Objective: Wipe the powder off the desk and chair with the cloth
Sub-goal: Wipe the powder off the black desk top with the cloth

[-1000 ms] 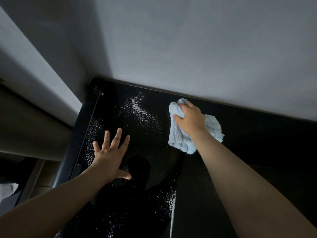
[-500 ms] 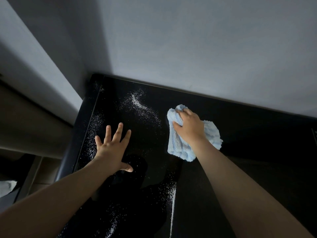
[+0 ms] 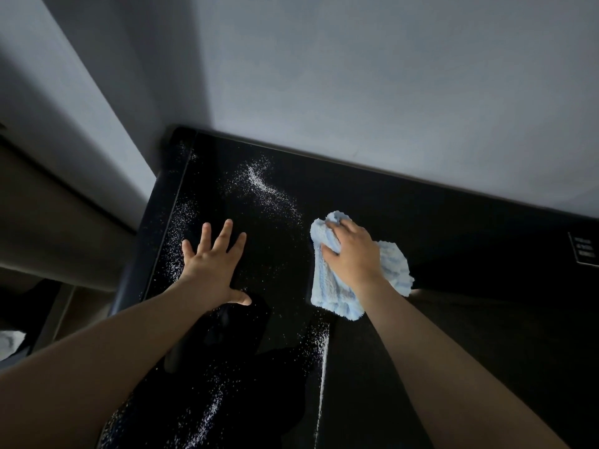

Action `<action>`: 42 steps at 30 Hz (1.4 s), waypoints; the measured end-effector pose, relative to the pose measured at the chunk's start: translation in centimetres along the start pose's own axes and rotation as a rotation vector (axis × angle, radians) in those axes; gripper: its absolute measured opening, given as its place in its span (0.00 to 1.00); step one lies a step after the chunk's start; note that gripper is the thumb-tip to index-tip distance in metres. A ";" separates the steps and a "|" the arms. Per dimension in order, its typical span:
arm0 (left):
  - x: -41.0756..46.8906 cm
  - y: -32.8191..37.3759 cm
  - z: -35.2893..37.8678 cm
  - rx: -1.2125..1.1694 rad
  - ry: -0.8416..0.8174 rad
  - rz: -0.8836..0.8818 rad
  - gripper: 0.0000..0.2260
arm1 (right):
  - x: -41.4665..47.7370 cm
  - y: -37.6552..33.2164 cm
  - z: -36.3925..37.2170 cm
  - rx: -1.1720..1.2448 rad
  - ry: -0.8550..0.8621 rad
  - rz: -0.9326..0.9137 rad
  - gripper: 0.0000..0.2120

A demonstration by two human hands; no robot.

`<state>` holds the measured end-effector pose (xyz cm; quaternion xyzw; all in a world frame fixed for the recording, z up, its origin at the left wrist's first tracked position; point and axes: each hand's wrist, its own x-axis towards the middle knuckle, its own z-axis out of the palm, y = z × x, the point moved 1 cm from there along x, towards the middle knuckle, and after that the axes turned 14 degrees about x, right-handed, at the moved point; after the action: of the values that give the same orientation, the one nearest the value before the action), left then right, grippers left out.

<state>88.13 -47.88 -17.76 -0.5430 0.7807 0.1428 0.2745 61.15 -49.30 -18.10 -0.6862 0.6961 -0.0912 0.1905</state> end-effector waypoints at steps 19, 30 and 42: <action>-8.7 1.7 4.8 0.027 -0.058 0.109 0.57 | -6.9 -1.3 1.5 0.047 0.024 0.042 0.23; -9.2 1.4 6.0 0.027 -0.051 0.108 0.58 | -10.6 -2.1 2.2 0.066 0.017 0.092 0.24; -9.2 1.5 5.7 0.051 -0.071 0.099 0.58 | -14.9 -2.9 3.1 0.088 0.010 0.127 0.24</action>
<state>90.70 -37.29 -17.12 -0.4912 0.7996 0.1552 0.3086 64.84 -34.24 -17.70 -0.6311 0.7346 -0.1127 0.2223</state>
